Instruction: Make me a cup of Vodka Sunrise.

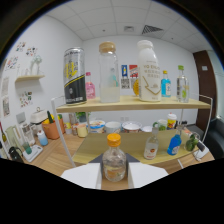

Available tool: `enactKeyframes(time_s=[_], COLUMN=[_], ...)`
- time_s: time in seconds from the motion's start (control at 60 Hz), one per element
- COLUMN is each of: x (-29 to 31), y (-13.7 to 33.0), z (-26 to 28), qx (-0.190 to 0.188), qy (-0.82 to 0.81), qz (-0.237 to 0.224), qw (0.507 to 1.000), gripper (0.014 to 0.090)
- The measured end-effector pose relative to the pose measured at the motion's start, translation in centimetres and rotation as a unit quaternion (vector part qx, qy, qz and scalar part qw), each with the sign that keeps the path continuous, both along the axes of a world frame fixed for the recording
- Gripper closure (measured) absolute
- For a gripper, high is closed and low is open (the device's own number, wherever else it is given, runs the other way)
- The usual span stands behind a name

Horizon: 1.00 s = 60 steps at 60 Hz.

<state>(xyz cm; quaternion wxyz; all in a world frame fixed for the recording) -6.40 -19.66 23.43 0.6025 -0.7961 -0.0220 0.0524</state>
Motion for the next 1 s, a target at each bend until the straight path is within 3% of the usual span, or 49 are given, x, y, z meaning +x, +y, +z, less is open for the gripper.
enactKeyframes(time_s=[0.283,0.783,1.0], x=[0.0,-0.2,-0.6], y=[-5.0,0.5,0.7], z=[-6.0,-18.4,-20.8], qx=[-0.037,-0.115,-0.141], qy=[0.004,-0.003,0.000], qz=[0.001,-0.029,-0.025], qw=[0.999,0.993,0.990], gripper=[0.0702,0.0701,0.0697])
